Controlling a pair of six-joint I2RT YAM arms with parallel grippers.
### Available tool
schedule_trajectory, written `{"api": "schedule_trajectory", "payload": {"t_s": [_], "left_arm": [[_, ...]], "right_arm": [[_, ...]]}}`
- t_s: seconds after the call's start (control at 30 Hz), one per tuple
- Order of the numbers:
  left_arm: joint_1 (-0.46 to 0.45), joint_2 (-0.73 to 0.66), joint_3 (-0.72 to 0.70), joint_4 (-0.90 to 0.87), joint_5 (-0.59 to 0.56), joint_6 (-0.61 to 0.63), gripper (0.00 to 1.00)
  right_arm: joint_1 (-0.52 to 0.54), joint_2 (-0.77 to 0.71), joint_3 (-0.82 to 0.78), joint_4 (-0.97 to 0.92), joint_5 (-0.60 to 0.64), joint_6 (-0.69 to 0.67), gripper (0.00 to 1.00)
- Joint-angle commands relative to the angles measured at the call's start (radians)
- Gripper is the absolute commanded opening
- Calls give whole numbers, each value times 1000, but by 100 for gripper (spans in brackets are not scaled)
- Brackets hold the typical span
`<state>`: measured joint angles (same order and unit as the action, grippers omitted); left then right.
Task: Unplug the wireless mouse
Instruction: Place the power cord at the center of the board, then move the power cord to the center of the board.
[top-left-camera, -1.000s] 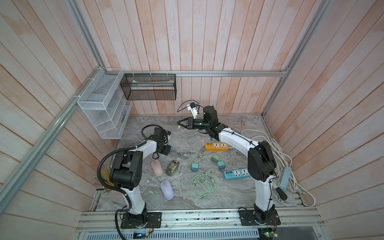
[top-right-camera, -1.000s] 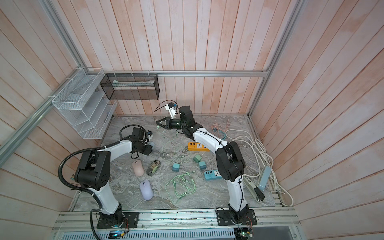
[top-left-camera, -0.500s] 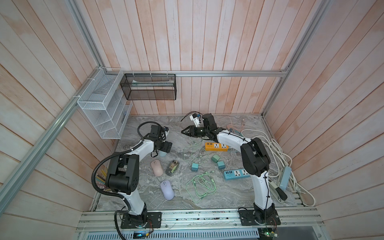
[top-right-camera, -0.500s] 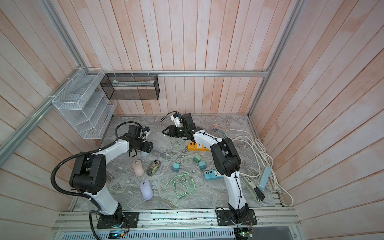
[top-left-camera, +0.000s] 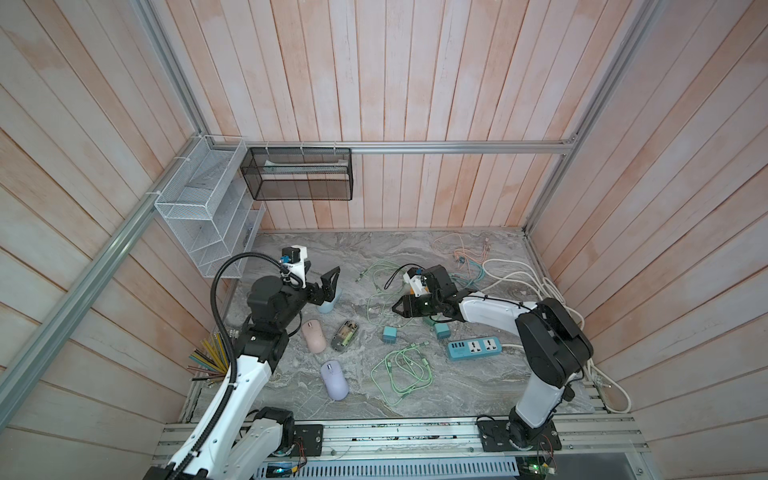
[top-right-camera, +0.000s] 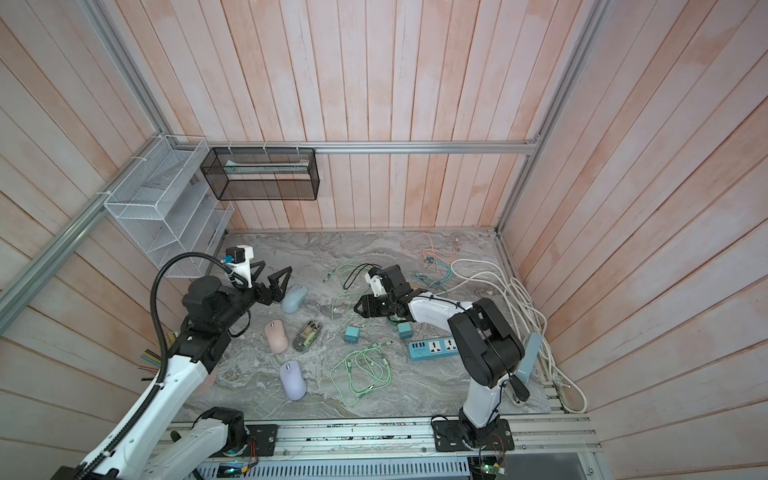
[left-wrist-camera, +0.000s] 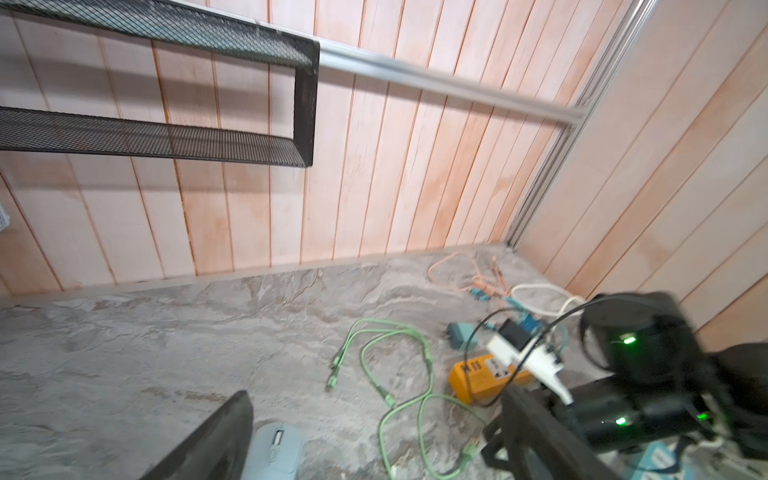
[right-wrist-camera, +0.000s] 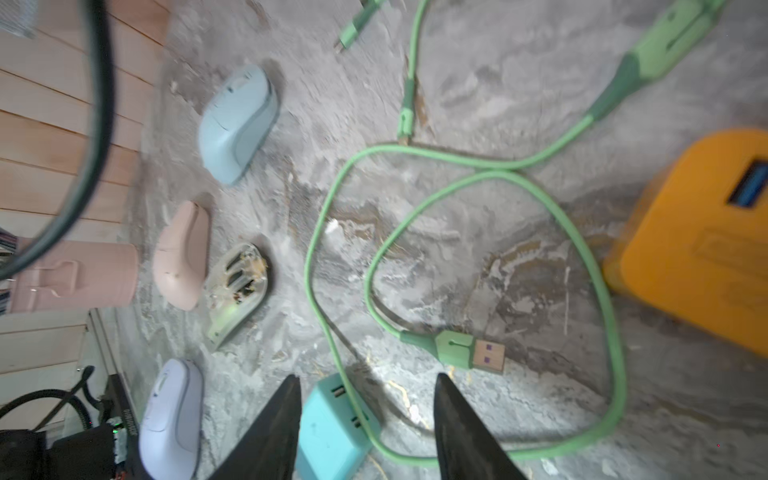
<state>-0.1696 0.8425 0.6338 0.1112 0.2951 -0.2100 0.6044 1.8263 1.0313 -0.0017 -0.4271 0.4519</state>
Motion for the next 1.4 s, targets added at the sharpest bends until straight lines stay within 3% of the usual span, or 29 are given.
{"api": "schedule_trajectory", "payload": {"t_s": [0.0,0.13,0.47,0.57,0.63,0.77,0.87,0.97,1.03,1.07,1.1,1.13,1.2,1.23,1.3,1.37], "left_arm": [[-1,-115,-155,111,5,-178,94],[-5,-258,-244,79,-32,-227,95],[-13,-336,-312,-26,-101,-296,100],[-13,-343,-338,-17,-138,-329,100],[-14,-338,-360,2,-163,-324,100],[-19,-346,-443,118,-280,-279,100],[-24,-356,-534,318,-356,-205,100],[-40,-298,-586,499,-440,-28,100],[-53,-214,-581,559,-564,23,100],[-54,-185,-571,575,-573,42,100],[-57,-151,-572,623,-550,100,100],[-70,-116,-587,686,-516,190,100],[-92,-20,-642,886,-539,302,100],[-93,41,-664,967,-562,328,100],[-78,169,-685,1085,-593,339,100],[-47,318,-702,1266,-581,324,100]], "right_arm": [[20,94,30,2,24,23,52],[15,232,175,-9,47,35,52],[-61,613,775,-75,39,134,51],[-73,651,907,-138,12,109,50],[-73,603,902,-171,1,80,50],[-73,350,618,-70,-18,42,50],[-90,42,301,62,71,-12,52],[-127,-323,-36,195,383,-85,58],[-132,-587,-285,338,752,-164,64],[-134,-691,-409,471,847,-251,66],[-135,-796,-579,698,898,-391,96],[-138,-876,-767,962,915,-532,98],[-162,-903,-1020,1405,912,-704,98],[-170,-881,-1055,1458,960,-735,98],[-178,-820,-1044,1377,1033,-775,98],[-213,-740,-1041,1380,1014,-755,98]]}}
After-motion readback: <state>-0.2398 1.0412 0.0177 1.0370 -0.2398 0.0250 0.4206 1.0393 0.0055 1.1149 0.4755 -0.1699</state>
